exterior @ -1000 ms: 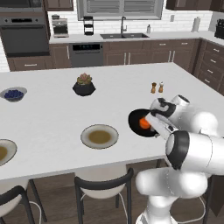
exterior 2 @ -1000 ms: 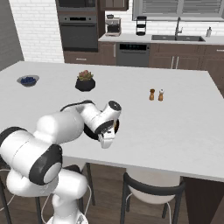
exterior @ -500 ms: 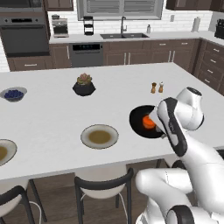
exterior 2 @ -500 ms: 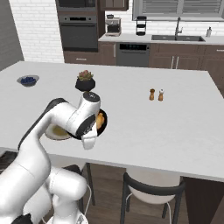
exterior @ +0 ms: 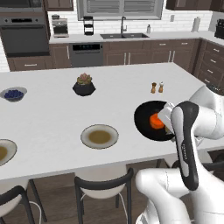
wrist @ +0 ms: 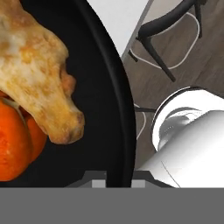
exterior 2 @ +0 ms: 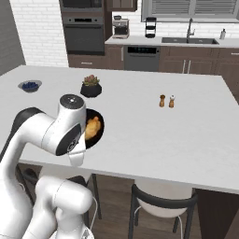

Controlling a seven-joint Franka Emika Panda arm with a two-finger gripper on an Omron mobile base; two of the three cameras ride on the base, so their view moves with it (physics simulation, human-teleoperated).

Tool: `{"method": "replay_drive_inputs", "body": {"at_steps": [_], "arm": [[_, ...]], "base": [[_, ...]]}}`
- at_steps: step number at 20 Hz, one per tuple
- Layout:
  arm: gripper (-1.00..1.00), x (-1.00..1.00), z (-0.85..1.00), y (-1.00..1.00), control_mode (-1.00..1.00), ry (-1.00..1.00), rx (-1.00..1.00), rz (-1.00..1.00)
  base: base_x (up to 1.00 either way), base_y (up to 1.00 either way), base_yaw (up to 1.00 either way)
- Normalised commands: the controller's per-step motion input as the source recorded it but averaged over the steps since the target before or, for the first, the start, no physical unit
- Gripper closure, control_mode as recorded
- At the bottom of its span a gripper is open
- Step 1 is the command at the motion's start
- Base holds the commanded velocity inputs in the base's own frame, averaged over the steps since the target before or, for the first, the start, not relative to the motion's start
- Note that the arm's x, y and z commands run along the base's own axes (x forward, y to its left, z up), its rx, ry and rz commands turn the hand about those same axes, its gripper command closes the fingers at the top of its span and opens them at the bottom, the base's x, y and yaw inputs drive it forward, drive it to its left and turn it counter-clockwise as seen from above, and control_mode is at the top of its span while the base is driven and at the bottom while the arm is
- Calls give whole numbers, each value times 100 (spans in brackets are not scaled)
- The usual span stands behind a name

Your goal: Pick the chicken drumstick and squash from their plates and place them in the bowl. Then put the bowl in the fridge.

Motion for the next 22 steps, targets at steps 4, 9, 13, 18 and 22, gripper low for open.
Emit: {"method": "replay_drive_inputs", "body": {"at_steps": [4, 9, 13, 18, 22], "arm": [[100, -38, 44, 0, -100, 9, 0, 0], [100, -33, 19, 0, 100, 4, 0, -2], [100, 0, 0, 0, 100, 0, 0, 0], [100, 0, 0, 0, 100, 0, 0, 0], [100, 0, 0, 0, 100, 0, 0, 0]], "base": [[0, 0, 0], [-5, -4, -4], [-15, -62, -25], [0, -55, -70], [0, -26, -82]]}}
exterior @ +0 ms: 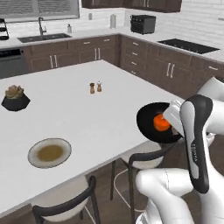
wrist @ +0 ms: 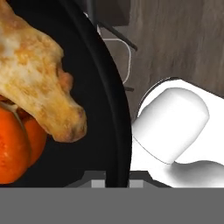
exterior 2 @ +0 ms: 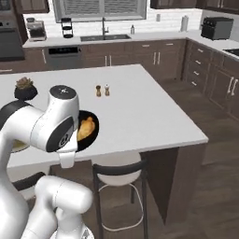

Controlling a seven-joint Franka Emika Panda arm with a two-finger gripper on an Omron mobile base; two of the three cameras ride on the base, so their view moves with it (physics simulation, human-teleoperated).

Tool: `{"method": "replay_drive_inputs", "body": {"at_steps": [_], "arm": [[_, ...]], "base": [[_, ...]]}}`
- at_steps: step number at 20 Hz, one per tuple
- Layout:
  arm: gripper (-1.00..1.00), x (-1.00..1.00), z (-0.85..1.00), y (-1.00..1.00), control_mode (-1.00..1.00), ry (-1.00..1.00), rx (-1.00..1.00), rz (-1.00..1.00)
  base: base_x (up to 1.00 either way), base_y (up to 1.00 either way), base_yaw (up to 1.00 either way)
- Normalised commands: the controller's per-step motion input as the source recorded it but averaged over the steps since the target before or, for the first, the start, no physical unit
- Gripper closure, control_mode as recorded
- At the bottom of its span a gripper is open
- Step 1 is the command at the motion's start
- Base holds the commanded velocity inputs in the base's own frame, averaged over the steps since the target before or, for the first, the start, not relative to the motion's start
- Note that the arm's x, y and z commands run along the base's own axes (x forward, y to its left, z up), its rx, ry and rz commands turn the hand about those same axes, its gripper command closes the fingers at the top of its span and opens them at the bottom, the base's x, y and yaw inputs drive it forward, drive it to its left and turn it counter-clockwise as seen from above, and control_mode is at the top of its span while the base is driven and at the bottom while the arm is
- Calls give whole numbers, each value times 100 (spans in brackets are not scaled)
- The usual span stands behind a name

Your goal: Pick the chicken drumstick and squash from their plates and place them in the bowl. Then put the bowl in the fridge.

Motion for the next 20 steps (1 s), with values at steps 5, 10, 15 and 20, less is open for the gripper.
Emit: {"method": "replay_drive_inputs", "body": {"at_steps": [5, 10, 15, 20], "arm": [[100, 0, 0, 0, 100, 0, 0, 0], [100, 0, 0, 0, 100, 0, 0, 0], [100, 0, 0, 0, 100, 0, 0, 0], [100, 0, 0, 0, 100, 0, 0, 0]], "base": [[0, -3, -84], [0, -6, -84], [0, -13, -81], [0, -32, -75]]}}
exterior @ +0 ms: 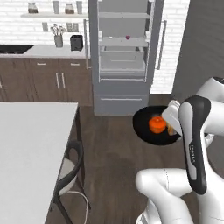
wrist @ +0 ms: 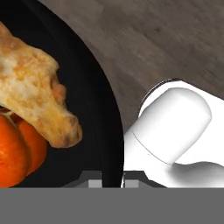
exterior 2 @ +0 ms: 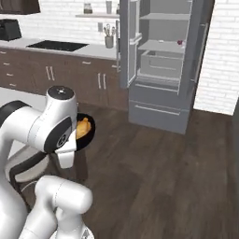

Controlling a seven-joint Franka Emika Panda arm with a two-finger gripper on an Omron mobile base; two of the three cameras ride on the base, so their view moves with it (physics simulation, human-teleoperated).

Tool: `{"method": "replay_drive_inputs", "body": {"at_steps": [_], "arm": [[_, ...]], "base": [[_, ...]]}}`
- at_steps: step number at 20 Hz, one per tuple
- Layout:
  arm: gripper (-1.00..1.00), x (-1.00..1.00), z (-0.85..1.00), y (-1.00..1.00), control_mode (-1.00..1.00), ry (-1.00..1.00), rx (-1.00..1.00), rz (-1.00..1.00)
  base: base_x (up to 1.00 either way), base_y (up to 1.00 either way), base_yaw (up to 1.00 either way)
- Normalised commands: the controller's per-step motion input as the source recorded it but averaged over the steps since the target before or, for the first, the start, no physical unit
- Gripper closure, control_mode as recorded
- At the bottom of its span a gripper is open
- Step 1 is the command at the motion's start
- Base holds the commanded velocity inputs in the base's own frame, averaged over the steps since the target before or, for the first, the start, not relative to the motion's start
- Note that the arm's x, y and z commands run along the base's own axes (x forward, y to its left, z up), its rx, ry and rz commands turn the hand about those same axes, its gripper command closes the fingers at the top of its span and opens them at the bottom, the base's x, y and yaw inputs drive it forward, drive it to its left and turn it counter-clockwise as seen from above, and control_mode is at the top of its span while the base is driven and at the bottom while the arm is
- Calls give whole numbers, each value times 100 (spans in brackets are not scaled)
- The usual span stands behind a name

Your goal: Pick the chicken drumstick and squash from their plates and place them in the bowl. Then put the bowl in the fridge.

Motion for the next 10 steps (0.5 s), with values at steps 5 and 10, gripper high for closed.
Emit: {"method": "replay_drive_inputs", "body": {"at_steps": [5, 10], "arm": [[100, 0, 0, 0, 100, 0, 0, 0], [100, 0, 0, 0, 100, 0, 0, 0]], "base": [[5, -88, -53], [87, -43, -36]]}}
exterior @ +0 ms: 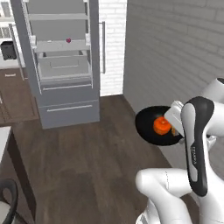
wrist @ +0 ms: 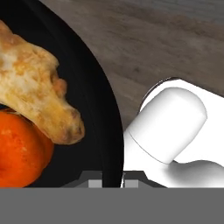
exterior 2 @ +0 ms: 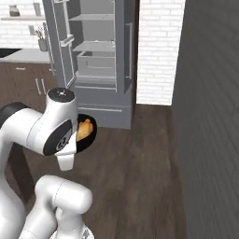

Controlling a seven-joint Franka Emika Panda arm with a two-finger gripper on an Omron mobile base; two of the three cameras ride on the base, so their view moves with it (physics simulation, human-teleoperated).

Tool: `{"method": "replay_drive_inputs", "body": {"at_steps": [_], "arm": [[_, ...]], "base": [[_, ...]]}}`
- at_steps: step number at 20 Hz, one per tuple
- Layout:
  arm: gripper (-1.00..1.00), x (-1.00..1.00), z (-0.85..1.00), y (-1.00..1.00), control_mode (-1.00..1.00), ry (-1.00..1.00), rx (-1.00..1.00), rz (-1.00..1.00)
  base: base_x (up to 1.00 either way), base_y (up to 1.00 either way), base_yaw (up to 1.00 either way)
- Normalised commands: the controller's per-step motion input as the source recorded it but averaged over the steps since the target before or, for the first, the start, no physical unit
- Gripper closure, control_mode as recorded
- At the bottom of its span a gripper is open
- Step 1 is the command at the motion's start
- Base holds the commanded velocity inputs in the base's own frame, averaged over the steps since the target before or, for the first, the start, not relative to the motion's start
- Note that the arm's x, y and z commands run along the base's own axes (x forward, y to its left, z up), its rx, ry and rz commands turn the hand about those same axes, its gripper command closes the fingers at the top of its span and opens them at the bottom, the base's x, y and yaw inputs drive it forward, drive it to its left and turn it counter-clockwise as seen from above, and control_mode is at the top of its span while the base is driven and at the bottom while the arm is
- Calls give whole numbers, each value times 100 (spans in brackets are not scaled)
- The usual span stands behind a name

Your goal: Pick the chicken drumstick and squash from their plates and place them in the bowl. Then put the bowl in the fridge.

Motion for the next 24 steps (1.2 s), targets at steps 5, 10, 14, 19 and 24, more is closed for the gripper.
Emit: {"method": "replay_drive_inputs", "body": {"at_steps": [5, 10, 14, 19, 24], "arm": [[100, 0, 0, 0, 100, 0, 0, 0], [100, 0, 0, 0, 100, 0, 0, 0], [100, 0, 0, 0, 100, 0, 0, 0], [100, 0, 0, 0, 100, 0, 0, 0], [100, 0, 0, 0, 100, 0, 0, 0]], "base": [[100, 19, -24], [100, 30, -5], [100, -5, 0], [100, 14, 2], [100, 33, 10]]}}
